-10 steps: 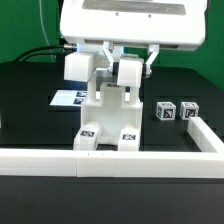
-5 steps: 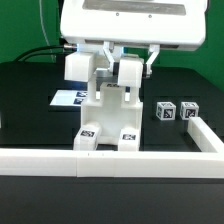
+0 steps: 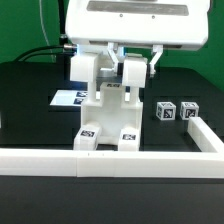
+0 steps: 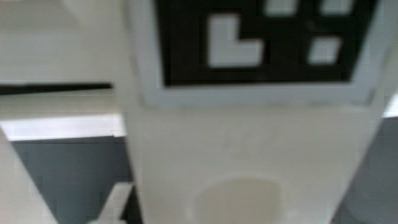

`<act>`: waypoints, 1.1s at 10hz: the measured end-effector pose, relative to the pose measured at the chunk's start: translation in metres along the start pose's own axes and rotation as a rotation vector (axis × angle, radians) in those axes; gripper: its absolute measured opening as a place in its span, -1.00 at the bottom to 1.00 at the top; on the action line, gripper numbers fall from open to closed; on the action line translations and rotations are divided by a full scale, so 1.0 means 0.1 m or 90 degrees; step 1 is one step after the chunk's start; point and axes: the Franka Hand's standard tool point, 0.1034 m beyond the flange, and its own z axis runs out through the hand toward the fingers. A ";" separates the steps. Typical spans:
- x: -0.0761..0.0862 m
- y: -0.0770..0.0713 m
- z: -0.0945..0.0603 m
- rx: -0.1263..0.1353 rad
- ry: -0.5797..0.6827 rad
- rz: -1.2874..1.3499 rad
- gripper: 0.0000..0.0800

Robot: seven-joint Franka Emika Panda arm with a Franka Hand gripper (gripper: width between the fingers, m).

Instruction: Assemble chair

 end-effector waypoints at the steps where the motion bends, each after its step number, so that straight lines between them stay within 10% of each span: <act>1: 0.01 0.00 0.00 0.000 0.001 0.000 -0.29; 11: -0.09 0.05 -0.03 0.000 0.009 0.076 -0.29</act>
Offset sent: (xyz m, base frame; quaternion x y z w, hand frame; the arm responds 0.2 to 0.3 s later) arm -0.0340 0.0057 -0.0126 0.0285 -0.0084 0.1404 0.9896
